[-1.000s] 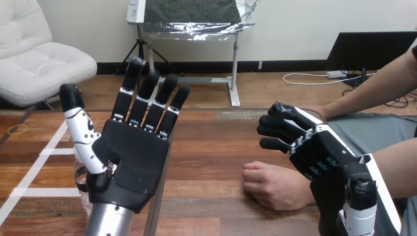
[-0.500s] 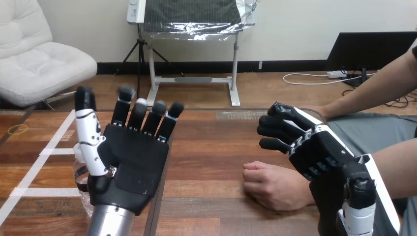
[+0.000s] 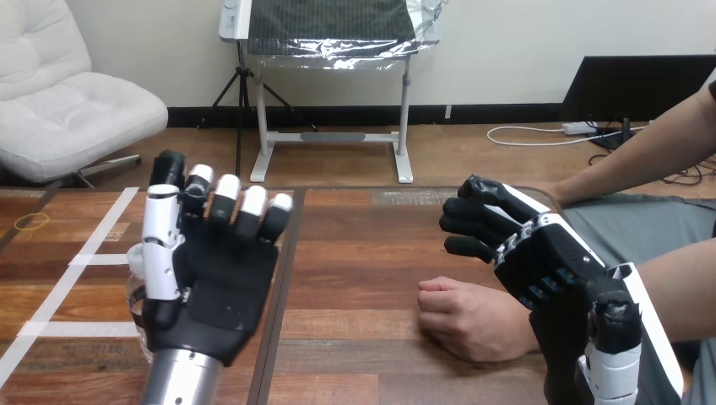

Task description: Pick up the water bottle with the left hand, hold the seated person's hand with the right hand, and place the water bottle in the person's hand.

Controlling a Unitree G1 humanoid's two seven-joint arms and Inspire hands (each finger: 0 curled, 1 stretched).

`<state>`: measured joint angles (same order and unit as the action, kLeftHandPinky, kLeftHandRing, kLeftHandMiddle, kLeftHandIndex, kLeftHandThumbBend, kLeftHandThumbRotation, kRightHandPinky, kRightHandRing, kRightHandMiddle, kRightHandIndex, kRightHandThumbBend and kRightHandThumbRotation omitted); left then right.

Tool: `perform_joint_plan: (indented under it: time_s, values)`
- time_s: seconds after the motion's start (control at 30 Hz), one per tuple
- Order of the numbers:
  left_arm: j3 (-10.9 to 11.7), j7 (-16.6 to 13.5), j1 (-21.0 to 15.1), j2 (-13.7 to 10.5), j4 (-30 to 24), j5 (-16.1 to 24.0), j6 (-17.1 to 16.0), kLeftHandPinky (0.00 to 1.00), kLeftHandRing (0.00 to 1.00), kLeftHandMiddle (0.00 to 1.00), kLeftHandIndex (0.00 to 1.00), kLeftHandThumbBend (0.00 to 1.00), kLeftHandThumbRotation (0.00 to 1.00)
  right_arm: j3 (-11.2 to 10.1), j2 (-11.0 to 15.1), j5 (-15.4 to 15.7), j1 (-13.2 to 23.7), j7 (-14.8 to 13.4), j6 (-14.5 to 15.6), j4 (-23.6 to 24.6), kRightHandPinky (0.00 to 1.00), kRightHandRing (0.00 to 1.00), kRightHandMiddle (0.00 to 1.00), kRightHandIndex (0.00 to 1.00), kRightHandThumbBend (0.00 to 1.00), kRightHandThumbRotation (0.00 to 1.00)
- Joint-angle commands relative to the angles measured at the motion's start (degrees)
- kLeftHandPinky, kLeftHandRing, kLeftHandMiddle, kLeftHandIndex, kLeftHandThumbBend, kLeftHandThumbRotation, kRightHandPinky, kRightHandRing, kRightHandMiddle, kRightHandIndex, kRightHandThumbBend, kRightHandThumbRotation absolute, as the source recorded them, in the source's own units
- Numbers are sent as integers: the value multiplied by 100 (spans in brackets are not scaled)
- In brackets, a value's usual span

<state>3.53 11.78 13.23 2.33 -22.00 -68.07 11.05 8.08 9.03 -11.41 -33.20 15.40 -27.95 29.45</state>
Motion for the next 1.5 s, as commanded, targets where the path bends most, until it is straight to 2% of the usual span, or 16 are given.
perform_joint_plan:
  time_s: [0.0,0.43,0.53,0.63,0.73,0.77,1.03,1.07,1.33,1.37,1.47]
  values:
    - [143,-43,-386,232,32,-97,-15,5,11,20,21,3,34,-60,-68,-75,355,-50,38,74,77,80,79,81,79,100]
    - [271,131,-467,222,180,-263,128,8,13,21,23,2,29,-73,-88,-47,431,-74,16,18,77,80,79,81,78,100]
    - [292,148,-474,221,199,-292,177,10,16,23,26,9,24,-84,-93,1,444,-90,-4,4,76,79,79,80,78,100]
    - [301,129,-471,185,194,-328,258,13,20,28,31,19,24,-87,-87,12,449,-91,-5,0,76,79,78,80,78,100]
    - [313,70,-458,154,167,-392,363,18,27,36,37,32,30,-88,-87,19,447,-94,0,-2,75,79,78,80,78,100]
    - [317,55,-454,153,157,-403,387,23,33,41,43,40,35,-88,-87,14,446,-94,3,-2,75,78,78,80,79,100]
    - [399,176,-443,106,168,-618,656,39,55,61,61,59,52,-86,-80,-59,454,-54,-40,-40,74,78,78,80,78,100]
    - [409,199,-444,105,172,-642,684,45,61,66,67,62,56,-85,-79,-67,453,-52,-39,-40,74,78,78,80,78,100]
    - [483,316,-439,118,165,-748,841,60,78,82,80,69,66,-85,-62,-136,438,-18,-31,-39,73,79,78,80,79,100]
    - [490,338,-439,122,165,-745,849,65,82,85,84,70,68,-85,-60,-143,438,-14,-34,-40,73,79,78,80,79,100]
    - [506,385,-438,132,168,-750,867,72,86,89,87,72,70,-92,-54,-145,439,-7,-44,-48,73,79,78,80,79,100]
